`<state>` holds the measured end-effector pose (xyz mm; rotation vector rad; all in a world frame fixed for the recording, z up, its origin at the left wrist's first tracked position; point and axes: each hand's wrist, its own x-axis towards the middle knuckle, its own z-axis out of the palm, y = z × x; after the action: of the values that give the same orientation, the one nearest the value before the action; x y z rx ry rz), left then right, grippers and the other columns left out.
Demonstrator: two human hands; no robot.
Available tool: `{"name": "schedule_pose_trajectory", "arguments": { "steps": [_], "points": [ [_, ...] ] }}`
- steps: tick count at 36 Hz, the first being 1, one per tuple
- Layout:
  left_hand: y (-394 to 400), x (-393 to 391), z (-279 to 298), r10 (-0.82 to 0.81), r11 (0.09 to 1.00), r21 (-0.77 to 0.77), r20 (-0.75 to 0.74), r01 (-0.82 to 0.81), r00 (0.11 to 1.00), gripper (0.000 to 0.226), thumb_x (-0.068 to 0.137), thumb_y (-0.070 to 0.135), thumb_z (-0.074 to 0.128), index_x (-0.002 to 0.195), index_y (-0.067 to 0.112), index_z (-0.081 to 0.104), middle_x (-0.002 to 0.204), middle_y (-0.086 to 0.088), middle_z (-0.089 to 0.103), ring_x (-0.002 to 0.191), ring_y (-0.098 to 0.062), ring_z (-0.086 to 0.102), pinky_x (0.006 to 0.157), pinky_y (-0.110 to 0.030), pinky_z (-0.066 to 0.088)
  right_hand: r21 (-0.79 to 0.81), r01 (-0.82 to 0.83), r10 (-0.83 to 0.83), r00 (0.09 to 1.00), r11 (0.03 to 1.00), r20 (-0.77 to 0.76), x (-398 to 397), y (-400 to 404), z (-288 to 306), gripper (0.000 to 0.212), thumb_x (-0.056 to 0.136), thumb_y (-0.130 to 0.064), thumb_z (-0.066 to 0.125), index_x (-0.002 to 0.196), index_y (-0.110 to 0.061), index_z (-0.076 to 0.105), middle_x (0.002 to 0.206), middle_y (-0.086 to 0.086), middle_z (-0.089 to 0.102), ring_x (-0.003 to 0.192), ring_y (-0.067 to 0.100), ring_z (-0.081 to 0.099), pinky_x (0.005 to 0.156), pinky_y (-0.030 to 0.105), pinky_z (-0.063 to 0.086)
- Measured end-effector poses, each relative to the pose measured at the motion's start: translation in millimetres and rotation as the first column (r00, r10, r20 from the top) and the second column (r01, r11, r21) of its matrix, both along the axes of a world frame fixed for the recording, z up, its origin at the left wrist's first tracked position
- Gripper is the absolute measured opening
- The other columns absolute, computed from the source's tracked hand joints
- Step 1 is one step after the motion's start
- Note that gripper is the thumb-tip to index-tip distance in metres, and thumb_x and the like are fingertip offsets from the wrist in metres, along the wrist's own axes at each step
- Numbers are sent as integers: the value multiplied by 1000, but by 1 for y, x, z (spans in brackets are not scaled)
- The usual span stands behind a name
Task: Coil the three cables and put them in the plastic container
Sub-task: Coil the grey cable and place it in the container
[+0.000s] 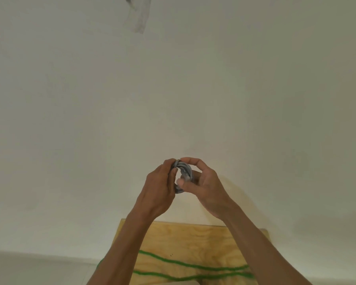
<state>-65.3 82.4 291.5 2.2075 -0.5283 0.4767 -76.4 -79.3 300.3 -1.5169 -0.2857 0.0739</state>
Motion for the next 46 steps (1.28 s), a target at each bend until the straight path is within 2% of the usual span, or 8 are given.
{"name": "schedule_pose_trajectory", "arguments": {
  "steps": [7, 12, 19, 24, 28, 34, 38, 46],
  "points": [
    [5, 6, 0, 91, 991, 94, 53, -96, 994, 20, 105, 19, 39, 111, 13, 57, 81, 7, 59, 65, -13, 57, 62, -32, 48, -178, 359, -290, 900, 916, 325, -4, 13, -12, 30, 94, -20, 67, 122, -30, 64, 112, -11, 69, 94, 10, 69, 72, 33, 62],
    [4, 5, -1, 135, 986, 91, 56, -140, 989, 19, 105, 19, 38, 101, 12, 55, 68, 15, 47, 55, -8, 49, 55, -28, 36, -195, 482, -330, 792, 854, 514, -2, 18, -13, 15, 97, -13, 62, 109, -18, 68, 91, -22, 69, 84, 4, 70, 63, 31, 59],
    [7, 1, -2, 176, 983, 43, 19, -177, 984, 16, 105, 21, 40, 105, 14, 54, 64, 10, 49, 52, -11, 48, 49, -21, 33, -78, 420, -370, 861, 904, 348, -2, 20, -12, 13, 95, -11, 65, 93, -25, 65, 82, -3, 75, 78, 14, 74, 66, 33, 62],
    [7, -4, -3, 159, 987, 11, 12, -159, 987, 31, 104, 17, 41, 133, 20, 52, 73, 14, 53, 57, -4, 53, 55, -13, 36, 75, 348, -356, 909, 934, 215, -6, 17, -18, 9, 95, -9, 65, 95, -19, 66, 89, 4, 76, 87, 23, 75, 69, 45, 63],
    [8, -6, -5, 143, 990, 12, 61, -144, 988, 21, 103, 13, 43, 117, 16, 58, 78, 13, 57, 68, -5, 55, 57, -13, 37, 171, 312, -337, 930, 935, 145, -10, 19, -26, 4, 96, -8, 63, 96, -12, 64, 96, 11, 75, 94, 30, 74, 71, 51, 62],
    [11, -7, -21, 198, 979, -43, -22, -199, 980, 18, 104, 13, 43, 109, 8, 59, 79, 11, 60, 67, 5, 57, 57, -7, 38, 2, 336, -333, 931, 942, 149, -14, 32, -45, 7, 95, -9, 63, 93, -14, 58, 104, 1, 73, 89, 22, 75, 72, 47, 63],
    [17, -11, -33, 211, 976, -35, -64, -213, 975, 17, 104, 16, 43, 107, 8, 58, 75, 14, 59, 56, -4, 56, 54, -10, 39, -85, 381, -358, 912, 921, 201, -19, 40, -53, 11, 94, -8, 62, 97, -18, 65, 93, -9, 74, 85, 16, 75, 71, 42, 63],
    [41, -23, -59, 237, 964, -87, -156, -252, 959, 22, 104, 19, 41, 105, 7, 60, 66, 12, 57, 56, -10, 54, 52, -13, 37, -122, 332, -309, 935, 935, 176, -29, 52, -68, 4, 91, -10, 70, 92, -6, 72, 88, 0, 76, 80, 18, 75, 69, 42, 63]
  ]
}}
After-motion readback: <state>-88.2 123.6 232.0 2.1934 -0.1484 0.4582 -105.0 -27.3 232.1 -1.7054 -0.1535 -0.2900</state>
